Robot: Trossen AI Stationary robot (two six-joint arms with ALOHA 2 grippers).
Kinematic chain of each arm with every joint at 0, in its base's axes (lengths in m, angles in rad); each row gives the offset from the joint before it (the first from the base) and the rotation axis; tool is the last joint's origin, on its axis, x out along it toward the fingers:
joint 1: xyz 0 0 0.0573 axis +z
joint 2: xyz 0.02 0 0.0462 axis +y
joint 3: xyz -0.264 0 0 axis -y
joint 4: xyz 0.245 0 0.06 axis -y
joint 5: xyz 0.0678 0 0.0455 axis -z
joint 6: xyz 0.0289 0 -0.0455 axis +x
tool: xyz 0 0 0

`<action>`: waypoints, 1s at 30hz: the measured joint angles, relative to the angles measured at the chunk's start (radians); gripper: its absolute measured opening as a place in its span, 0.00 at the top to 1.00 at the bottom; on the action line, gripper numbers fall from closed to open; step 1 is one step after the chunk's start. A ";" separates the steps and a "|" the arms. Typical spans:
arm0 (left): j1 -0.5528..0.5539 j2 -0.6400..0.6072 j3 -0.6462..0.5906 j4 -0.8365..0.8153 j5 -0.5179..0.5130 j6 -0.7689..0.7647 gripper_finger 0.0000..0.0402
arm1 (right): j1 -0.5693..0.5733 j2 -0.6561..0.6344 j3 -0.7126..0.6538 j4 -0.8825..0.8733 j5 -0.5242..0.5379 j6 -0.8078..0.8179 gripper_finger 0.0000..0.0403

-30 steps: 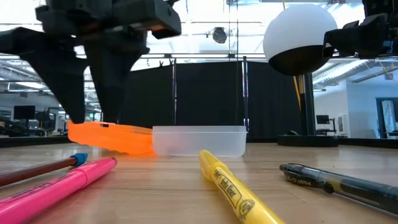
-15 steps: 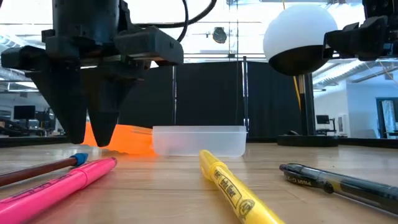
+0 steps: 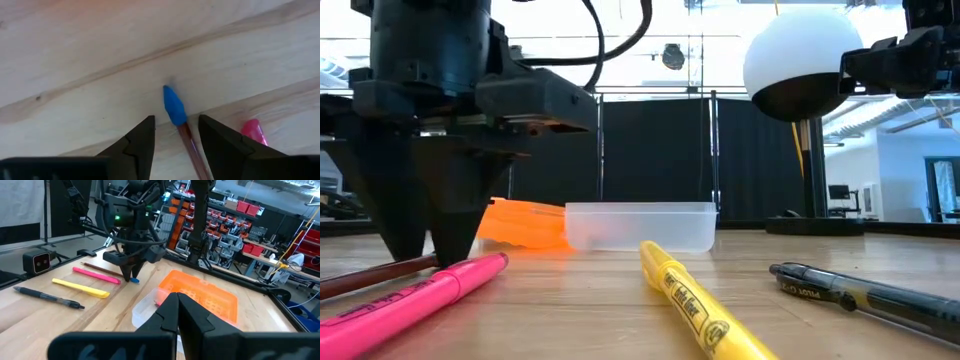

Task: Pick & place school supplies into a supply box
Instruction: Put the brown pencil into the supply box

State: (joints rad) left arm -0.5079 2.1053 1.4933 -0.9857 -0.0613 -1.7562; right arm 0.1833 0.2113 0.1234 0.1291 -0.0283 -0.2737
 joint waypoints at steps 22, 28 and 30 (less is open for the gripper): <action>0.002 -0.001 -0.071 0.065 -0.075 0.037 0.60 | 0.000 0.000 0.000 0.001 0.000 0.026 1.00; 0.002 -0.001 -0.071 0.061 -0.082 0.050 0.60 | 0.000 0.000 0.000 0.001 0.000 0.026 1.00; 0.002 -0.001 -0.071 0.060 -0.087 0.051 0.60 | 0.000 0.000 0.000 0.000 0.000 0.026 1.00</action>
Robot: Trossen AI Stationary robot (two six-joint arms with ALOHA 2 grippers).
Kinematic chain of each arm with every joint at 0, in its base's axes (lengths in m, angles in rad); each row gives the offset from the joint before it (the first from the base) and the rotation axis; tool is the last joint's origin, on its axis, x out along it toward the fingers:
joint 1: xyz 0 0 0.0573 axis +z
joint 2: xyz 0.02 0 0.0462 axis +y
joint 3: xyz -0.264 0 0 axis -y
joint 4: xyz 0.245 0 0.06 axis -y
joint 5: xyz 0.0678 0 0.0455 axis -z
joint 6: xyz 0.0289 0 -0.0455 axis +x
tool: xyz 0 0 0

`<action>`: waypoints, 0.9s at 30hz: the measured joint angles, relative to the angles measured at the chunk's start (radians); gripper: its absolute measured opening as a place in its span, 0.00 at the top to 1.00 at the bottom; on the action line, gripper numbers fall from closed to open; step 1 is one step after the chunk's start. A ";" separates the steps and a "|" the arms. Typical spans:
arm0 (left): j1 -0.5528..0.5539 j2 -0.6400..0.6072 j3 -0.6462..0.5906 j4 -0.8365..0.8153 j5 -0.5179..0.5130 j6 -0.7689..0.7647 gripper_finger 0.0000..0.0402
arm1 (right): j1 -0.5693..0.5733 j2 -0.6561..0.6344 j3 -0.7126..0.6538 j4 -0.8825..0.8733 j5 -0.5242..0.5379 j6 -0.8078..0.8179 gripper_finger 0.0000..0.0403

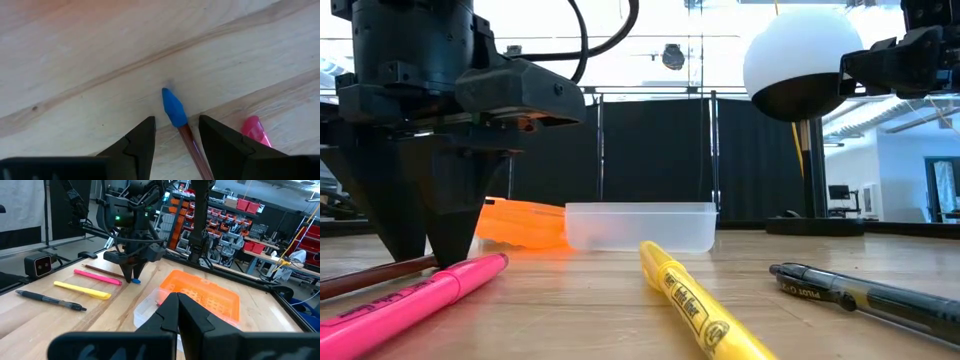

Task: Pick & place school supplies into a supply box
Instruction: Put the brown pencil into the supply box

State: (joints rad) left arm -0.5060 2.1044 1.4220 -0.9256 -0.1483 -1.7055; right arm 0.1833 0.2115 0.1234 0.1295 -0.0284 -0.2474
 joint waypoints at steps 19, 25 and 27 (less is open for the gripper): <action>0.010 0.003 -0.005 -0.017 -0.110 0.000 0.60 | 0.000 0.000 0.000 0.000 -0.003 0.011 1.00; 0.013 0.003 -0.005 -0.015 -0.041 0.013 0.60 | 0.000 0.000 0.000 0.000 -0.003 0.011 1.00; 0.014 0.002 -0.005 -0.013 -0.012 0.006 0.60 | 0.000 0.000 0.000 0.000 -0.003 0.011 1.00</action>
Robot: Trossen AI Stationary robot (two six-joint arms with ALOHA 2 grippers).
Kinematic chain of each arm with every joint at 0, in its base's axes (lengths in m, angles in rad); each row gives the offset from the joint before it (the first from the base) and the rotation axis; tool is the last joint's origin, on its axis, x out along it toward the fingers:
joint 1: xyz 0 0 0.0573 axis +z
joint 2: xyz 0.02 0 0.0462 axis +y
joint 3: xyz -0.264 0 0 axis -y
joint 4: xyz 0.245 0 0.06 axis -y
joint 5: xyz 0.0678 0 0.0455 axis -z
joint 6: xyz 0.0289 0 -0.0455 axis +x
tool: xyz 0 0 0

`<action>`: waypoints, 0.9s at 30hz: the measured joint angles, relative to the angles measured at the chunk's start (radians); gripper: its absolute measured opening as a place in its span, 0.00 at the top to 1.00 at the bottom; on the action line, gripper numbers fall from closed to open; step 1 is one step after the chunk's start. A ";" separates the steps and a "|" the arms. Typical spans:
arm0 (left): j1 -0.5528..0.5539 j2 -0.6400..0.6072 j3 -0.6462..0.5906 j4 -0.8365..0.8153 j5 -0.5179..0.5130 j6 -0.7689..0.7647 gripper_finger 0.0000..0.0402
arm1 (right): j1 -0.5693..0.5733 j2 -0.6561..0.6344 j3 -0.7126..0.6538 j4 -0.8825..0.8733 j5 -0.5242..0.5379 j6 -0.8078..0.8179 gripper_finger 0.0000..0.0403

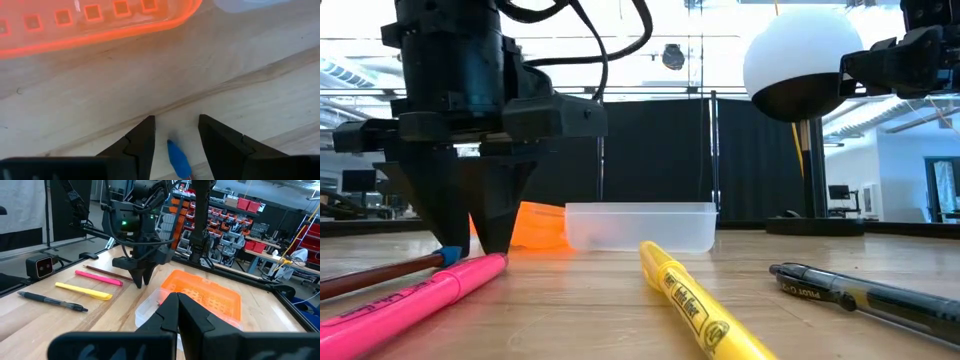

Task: Pick & place school supplies into a supply box
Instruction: Put the brown pencil into the supply box

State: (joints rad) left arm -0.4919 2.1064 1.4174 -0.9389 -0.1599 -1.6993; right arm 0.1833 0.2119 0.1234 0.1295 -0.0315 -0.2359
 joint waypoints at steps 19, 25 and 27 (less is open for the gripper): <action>-0.005 -0.038 0.015 -0.002 0.116 -0.007 0.60 | 0.000 0.000 0.000 0.000 0.000 0.000 1.00; -0.006 -0.038 0.016 0.000 0.115 -0.008 0.60 | 0.000 0.000 0.000 -0.001 0.000 0.000 1.00; -0.007 -0.038 0.016 0.001 0.113 -0.007 0.60 | 0.000 0.000 0.000 -0.001 0.000 0.000 1.00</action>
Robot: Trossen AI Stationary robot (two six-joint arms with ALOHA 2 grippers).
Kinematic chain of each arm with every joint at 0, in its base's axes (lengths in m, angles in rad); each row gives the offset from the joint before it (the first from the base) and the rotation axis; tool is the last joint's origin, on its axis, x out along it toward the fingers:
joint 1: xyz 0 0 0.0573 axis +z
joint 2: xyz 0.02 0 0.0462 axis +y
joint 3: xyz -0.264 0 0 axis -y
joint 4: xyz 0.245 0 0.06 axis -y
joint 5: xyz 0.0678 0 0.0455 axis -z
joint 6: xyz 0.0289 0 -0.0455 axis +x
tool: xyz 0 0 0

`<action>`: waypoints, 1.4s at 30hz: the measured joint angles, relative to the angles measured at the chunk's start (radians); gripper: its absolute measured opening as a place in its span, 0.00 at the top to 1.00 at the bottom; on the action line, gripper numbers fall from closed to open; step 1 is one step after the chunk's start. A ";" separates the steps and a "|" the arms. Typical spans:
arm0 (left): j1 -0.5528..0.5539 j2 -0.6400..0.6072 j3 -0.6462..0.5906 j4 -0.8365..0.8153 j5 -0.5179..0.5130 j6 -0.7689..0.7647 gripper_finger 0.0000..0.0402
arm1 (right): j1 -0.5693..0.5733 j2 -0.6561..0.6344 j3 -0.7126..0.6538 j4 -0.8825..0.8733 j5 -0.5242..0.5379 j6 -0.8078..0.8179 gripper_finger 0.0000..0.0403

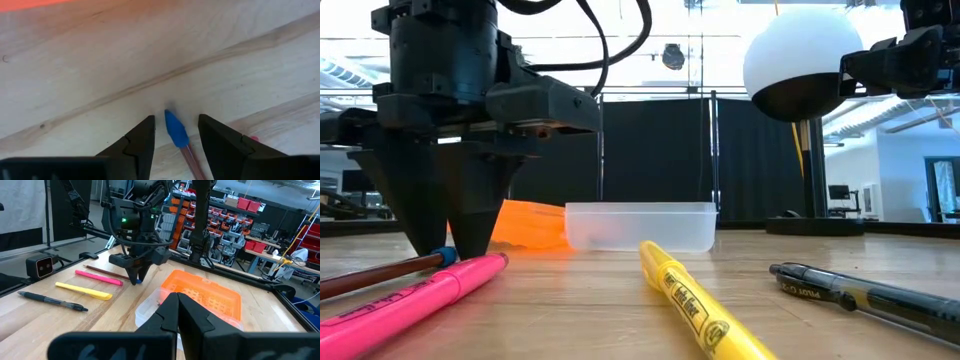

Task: Pick & place school supplies into a supply box
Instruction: Put the brown pencil into the supply box

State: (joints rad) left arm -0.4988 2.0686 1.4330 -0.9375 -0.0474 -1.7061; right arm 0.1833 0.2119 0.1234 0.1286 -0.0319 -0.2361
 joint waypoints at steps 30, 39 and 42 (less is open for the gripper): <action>0.075 -0.274 -0.027 0.077 -0.105 0.201 0.96 | 0.000 0.000 0.000 -0.014 0.000 0.007 1.00; 0.301 -0.333 0.118 0.080 -0.128 0.512 0.96 | 0.000 0.002 0.000 -0.015 0.000 0.015 1.00; 0.390 -0.294 0.176 0.082 -0.100 0.587 0.96 | 0.000 0.002 0.000 -0.015 0.000 0.015 1.00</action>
State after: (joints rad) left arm -0.1088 1.7743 1.6093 -0.8552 -0.1470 -1.1187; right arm 0.1834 0.2138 0.1234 0.1137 -0.0316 -0.2211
